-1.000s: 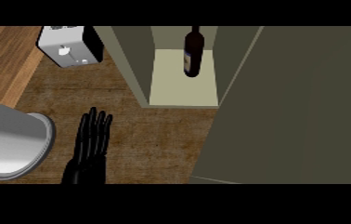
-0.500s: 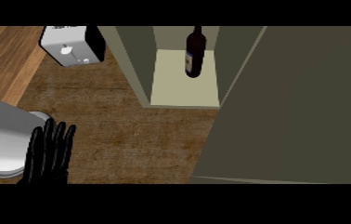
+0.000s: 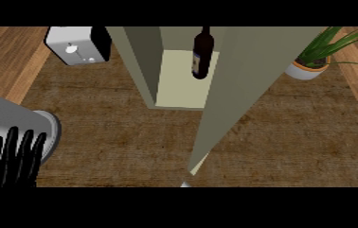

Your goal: Pick up the wine, place it into the cabinet and close the cabinet

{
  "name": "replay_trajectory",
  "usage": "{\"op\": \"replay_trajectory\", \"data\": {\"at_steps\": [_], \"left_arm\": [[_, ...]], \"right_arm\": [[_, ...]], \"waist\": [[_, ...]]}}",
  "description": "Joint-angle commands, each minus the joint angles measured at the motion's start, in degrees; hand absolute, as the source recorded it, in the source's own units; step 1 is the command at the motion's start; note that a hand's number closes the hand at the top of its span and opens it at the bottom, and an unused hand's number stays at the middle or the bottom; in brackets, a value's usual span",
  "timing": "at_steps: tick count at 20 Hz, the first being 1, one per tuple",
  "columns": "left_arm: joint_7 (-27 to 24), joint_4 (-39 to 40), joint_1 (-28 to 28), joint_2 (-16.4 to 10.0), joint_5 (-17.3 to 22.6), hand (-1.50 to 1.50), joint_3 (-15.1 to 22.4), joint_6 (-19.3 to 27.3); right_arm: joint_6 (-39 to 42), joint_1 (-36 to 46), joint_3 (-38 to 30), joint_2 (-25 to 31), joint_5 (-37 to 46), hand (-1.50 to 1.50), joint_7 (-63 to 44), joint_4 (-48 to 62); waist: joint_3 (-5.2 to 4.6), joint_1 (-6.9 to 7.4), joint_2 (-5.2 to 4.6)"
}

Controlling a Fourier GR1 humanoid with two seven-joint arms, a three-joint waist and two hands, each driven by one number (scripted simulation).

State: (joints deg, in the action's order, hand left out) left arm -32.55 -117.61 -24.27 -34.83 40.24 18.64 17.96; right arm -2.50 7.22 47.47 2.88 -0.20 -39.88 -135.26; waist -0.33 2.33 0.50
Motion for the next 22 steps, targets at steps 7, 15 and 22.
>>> {"op": "replay_trajectory", "data": {"at_steps": [7, 15, 22], "left_arm": [[0.4, 0.7, -3.1, -6.6, 8.2, -1.5, -11.6, -11.2], [1.0, 1.6, -4.4, -7.8, 11.7, -1.5, -15.6, -17.0], [4.6, 2.8, -2.3, -10.1, 16.4, -1.5, -21.5, -18.5]], "right_arm": [[-17.1, 25.1, 0.7, -2.6, -4.7, 1.5, -0.1, 13.1], [-22.8, 49.8, -8.6, -2.8, -17.1, 1.5, 2.2, 34.3], [-17.1, 64.6, -15.9, -2.9, -27.6, 1.5, 10.0, 55.3]], "waist": [[-0.04, 1.63, -0.47], [0.09, 2.49, -0.79], [0.17, 2.34, -1.31]]}}
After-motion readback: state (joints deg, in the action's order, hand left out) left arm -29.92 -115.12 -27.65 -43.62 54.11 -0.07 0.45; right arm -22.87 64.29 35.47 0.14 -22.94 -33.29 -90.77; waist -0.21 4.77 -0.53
